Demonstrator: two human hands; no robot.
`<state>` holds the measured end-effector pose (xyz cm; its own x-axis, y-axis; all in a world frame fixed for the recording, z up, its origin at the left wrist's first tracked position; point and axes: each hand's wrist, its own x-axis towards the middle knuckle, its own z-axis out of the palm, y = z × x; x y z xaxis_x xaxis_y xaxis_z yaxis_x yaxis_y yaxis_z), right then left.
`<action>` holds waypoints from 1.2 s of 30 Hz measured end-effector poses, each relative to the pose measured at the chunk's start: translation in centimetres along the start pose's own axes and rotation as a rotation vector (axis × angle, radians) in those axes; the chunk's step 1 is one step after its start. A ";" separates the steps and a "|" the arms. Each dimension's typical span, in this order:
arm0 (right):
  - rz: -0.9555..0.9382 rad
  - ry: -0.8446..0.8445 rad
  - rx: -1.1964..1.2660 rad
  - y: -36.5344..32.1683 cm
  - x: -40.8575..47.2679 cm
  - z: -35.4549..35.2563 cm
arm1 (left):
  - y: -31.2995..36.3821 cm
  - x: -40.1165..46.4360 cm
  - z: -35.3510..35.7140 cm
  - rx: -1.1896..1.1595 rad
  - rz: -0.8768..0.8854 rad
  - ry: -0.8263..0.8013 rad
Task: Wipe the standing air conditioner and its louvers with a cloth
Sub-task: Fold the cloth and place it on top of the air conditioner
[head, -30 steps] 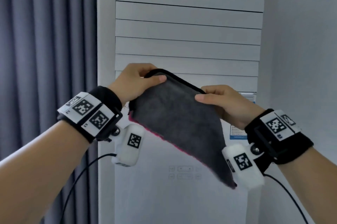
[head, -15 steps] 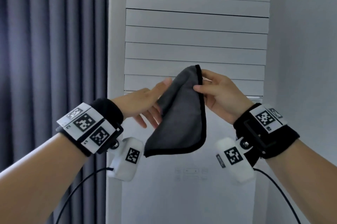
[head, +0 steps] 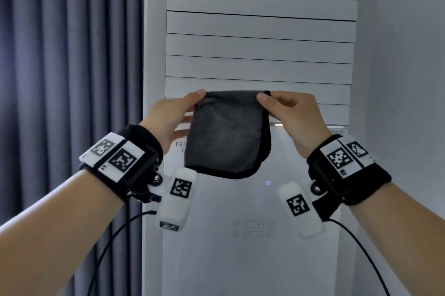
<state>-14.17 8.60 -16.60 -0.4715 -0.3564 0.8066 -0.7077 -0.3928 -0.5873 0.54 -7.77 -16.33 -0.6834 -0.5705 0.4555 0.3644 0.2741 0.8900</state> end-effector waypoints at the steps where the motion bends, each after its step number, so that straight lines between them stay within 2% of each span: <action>1: 0.012 0.005 0.014 0.0 0.0 0.1 | 0.1 0.1 0.1 -0.020 -0.010 0.010; 8: 0.208 -0.053 0.315 -0.3 0.5 0.0 | -0.4 0.5 0.9 -0.129 -0.018 -0.025; 13: 0.221 -0.177 0.312 0.2 0.3 -0.2 | -0.6 0.7 1.2 -0.329 0.001 0.071; 17: 0.159 -0.133 0.133 0.9 0.0 0.0 | -0.6 0.9 1.3 -0.303 -0.022 0.145; 25: 0.184 -0.080 0.150 0.9 0.2 0.3 | -1.3 1.2 1.4 -0.251 -0.023 0.141; 31: 0.201 0.005 0.288 1.5 0.3 0.6 | -1.3 1.4 1.5 -0.294 0.010 0.154; 36: 0.222 -0.052 0.448 1.7 0.8 0.5 | -1.3 1.8 1.2 -0.351 -0.004 0.116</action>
<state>-15.48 7.23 -17.01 -0.5505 -0.5098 0.6610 -0.2926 -0.6238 -0.7248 -1.97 -8.23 -16.64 -0.6167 -0.6602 0.4288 0.5703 0.0008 0.8214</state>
